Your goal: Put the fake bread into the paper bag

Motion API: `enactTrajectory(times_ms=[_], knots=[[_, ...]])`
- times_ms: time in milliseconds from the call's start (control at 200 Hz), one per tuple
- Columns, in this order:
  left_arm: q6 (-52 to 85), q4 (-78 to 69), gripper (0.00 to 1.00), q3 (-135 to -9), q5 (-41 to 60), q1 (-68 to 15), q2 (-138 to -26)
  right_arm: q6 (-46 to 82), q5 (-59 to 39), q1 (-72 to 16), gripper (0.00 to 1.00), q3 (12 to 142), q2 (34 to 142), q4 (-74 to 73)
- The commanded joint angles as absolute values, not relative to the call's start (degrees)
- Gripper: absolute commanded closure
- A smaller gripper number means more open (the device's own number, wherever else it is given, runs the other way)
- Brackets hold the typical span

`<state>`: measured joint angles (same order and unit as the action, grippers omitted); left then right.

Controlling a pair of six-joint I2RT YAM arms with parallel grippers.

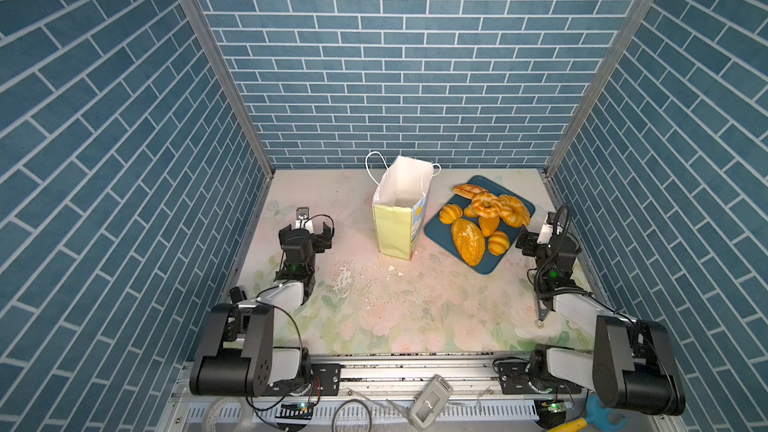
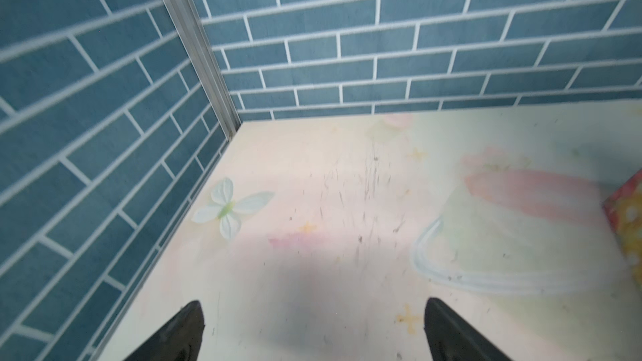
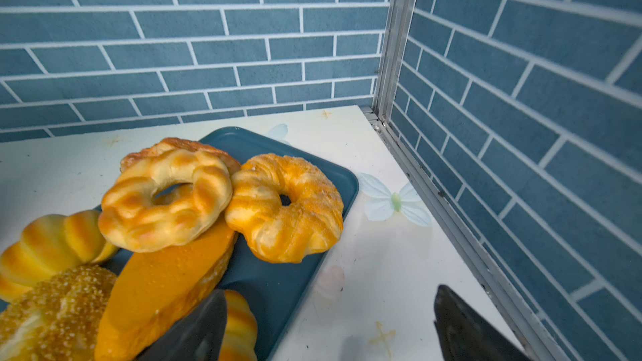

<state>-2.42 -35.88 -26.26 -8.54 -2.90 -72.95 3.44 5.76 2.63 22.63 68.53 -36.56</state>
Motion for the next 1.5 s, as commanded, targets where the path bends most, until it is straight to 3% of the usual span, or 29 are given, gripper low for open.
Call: enactTrajectory(times_ms=[0, 180, 540, 835, 1215, 1495], knots=[[-1.6, -23.3, 0.0, -31.7, -0.9, -2.7, -67.9, 6.0, 4.2, 2.4, 0.09, 29.3, 64.8, -22.8], [0.3, -6.3, 0.04, -43.4, 9.4, -2.8, -64.4, 6.8, 0.2, 1.8, 0.11, 38.9, 62.8, -6.3], [4.0, 8.8, 0.1, -58.6, 19.4, -5.1, -64.7, 5.9, -1.9, -4.4, 0.15, 52.3, 65.3, 11.6], [1.0, 20.2, 0.1, -72.7, 20.6, -11.2, -70.8, 4.6, -4.7, -12.6, 0.16, 61.9, 72.2, 17.3], [0.5, 21.2, 0.11, -81.1, 24.3, -14.6, -80.4, 3.3, -9.8, -20.0, 0.18, 70.5, 80.5, 19.9], [3.6, 21.7, 0.15, -89.0, 18.8, -15.4, -88.1, 3.4, -10.7, -23.5, 0.18, 72.6, 82.3, 21.0]])
